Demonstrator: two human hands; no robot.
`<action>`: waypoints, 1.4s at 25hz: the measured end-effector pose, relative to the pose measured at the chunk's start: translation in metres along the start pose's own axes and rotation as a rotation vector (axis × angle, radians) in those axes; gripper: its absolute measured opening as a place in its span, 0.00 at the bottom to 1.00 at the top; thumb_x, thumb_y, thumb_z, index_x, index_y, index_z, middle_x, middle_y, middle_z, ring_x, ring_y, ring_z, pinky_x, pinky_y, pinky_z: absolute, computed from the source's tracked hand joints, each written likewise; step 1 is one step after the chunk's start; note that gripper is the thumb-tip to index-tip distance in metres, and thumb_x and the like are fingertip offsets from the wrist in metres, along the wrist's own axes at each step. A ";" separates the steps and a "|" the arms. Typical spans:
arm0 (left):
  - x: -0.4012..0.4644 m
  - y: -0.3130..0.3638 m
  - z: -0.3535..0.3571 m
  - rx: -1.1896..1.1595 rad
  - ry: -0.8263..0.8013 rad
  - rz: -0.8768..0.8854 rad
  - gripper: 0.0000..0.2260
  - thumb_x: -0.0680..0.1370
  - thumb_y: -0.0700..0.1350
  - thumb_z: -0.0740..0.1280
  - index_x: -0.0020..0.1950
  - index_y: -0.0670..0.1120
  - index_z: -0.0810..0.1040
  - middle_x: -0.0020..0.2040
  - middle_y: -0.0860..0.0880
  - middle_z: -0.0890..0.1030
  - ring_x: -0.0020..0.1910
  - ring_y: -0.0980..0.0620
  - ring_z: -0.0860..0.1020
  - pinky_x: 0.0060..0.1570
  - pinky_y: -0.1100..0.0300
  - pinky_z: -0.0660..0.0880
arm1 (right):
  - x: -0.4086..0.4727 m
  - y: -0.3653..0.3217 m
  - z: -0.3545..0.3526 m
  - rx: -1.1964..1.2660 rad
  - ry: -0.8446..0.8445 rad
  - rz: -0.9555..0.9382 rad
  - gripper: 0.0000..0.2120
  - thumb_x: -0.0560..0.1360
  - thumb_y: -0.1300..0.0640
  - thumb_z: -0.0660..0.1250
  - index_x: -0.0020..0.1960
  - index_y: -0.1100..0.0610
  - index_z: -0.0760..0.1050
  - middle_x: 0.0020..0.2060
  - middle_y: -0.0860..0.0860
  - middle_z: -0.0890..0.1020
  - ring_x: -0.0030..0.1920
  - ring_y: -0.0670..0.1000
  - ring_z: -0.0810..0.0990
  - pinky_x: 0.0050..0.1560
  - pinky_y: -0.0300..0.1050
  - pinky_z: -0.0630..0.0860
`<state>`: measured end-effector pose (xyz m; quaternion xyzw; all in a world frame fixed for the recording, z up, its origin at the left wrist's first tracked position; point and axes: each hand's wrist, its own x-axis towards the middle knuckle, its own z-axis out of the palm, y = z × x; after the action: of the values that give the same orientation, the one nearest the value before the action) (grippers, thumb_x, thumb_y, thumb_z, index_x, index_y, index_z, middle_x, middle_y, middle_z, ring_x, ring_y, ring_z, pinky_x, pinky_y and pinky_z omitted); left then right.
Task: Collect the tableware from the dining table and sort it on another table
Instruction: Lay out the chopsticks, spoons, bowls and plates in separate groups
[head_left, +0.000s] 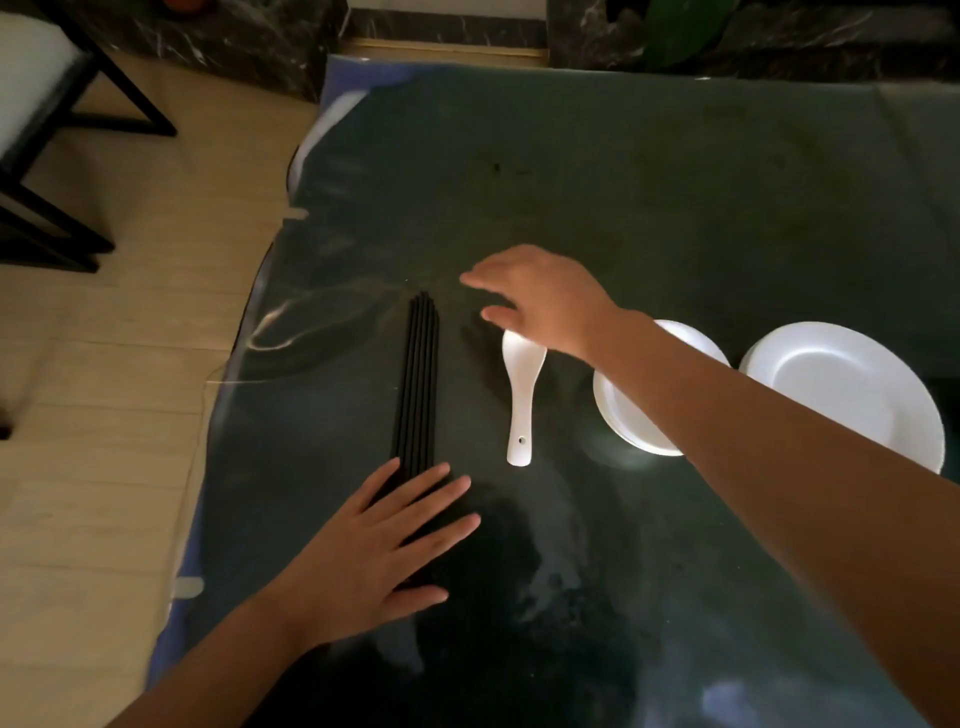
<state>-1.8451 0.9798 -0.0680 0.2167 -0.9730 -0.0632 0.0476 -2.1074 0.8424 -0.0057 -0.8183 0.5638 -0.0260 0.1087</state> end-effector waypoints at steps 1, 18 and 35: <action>-0.006 -0.005 0.002 0.011 -0.047 0.019 0.27 0.76 0.62 0.58 0.72 0.53 0.62 0.74 0.48 0.64 0.74 0.48 0.60 0.72 0.46 0.51 | 0.005 -0.012 0.005 -0.059 -0.051 -0.116 0.22 0.77 0.54 0.62 0.70 0.49 0.65 0.70 0.49 0.69 0.70 0.53 0.65 0.66 0.51 0.67; 0.014 -0.031 0.014 -0.099 0.115 0.050 0.23 0.74 0.61 0.64 0.54 0.43 0.79 0.61 0.43 0.78 0.69 0.47 0.69 0.69 0.42 0.59 | 0.052 -0.019 0.019 -0.235 -0.170 -0.383 0.18 0.75 0.63 0.61 0.65 0.53 0.73 0.62 0.50 0.77 0.65 0.54 0.69 0.57 0.53 0.74; 0.009 -0.042 -0.019 -0.046 -0.137 -0.041 0.30 0.72 0.55 0.64 0.73 0.55 0.59 0.76 0.43 0.56 0.72 0.46 0.60 0.64 0.55 0.63 | 0.051 -0.005 0.009 -0.340 -0.158 -0.314 0.17 0.75 0.64 0.62 0.63 0.55 0.74 0.59 0.53 0.77 0.62 0.55 0.69 0.50 0.53 0.76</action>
<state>-1.8339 0.9363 -0.0548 0.2307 -0.9676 -0.1012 -0.0153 -2.0827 0.7985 -0.0173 -0.9019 0.4158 0.1167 0.0078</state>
